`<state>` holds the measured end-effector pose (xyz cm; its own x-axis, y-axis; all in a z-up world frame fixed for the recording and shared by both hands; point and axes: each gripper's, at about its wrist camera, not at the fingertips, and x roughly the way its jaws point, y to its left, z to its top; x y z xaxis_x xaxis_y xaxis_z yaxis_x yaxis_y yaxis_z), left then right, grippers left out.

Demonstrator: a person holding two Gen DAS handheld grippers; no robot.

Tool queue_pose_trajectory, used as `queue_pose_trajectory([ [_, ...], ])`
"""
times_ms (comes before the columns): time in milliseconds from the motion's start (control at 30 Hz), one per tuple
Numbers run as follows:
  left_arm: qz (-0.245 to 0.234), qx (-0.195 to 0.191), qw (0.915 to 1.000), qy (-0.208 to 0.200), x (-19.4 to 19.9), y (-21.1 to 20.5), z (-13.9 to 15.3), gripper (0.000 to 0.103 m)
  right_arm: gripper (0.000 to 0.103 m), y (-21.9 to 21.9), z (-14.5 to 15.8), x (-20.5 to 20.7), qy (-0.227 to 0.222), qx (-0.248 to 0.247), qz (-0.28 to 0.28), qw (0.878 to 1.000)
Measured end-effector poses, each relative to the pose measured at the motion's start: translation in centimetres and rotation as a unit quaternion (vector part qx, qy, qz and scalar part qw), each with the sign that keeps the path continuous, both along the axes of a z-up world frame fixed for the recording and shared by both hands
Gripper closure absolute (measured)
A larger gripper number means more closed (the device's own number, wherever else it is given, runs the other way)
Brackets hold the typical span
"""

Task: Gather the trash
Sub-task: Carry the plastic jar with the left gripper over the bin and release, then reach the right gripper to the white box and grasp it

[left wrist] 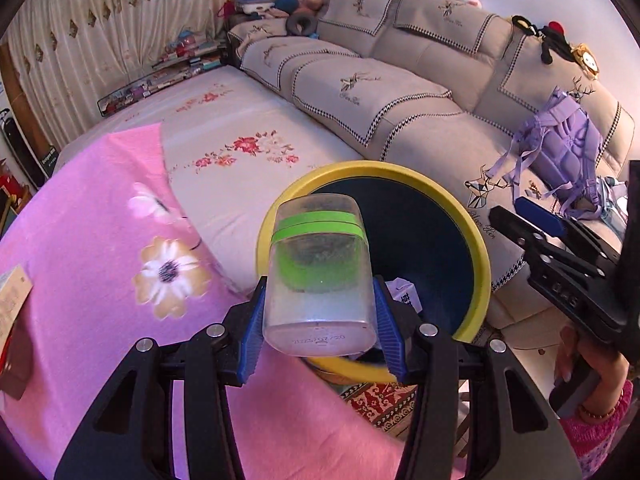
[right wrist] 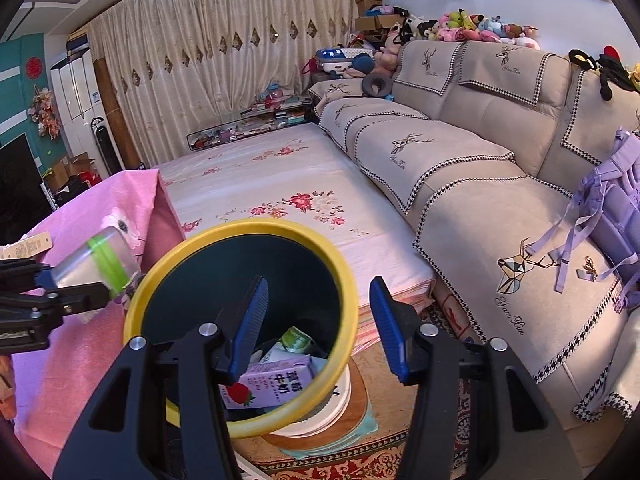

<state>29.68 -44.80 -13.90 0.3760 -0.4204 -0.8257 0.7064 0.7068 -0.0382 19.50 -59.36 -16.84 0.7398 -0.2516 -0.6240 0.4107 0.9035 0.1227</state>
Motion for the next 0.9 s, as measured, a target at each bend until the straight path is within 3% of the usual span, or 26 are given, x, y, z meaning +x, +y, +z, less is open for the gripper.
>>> queue_pose_trajectory([
  [233,0.009,0.013,0.9995,0.027,2.1,-3.0,-2.7,0.053,0.052,-1.2,-0.9,-0.2,0.007,0.006,-0.009,1.000],
  [433,0.017,-0.015,0.9997,0.007,0.9,-0.8,-0.9,0.029,0.051,-1.3,-1.5,-0.1,0.013,0.010,-0.009,1.000],
  [633,0.053,-0.091,0.9930,-0.053,-2.2,5.9,4.0,0.010,0.048,0.1,-1.2,0.1,0.012,0.009,0.005,1.000],
  [800,0.114,-0.129,0.9801,-0.100,-3.9,14.0,6.7,0.005,0.047,2.4,-0.5,0.9,0.011,-0.001,0.028,1.000],
  [900,0.166,-0.131,0.9696,-0.124,-4.4,19.6,7.4,0.005,0.047,4.1,0.2,1.4,0.011,-0.010,0.041,0.999],
])
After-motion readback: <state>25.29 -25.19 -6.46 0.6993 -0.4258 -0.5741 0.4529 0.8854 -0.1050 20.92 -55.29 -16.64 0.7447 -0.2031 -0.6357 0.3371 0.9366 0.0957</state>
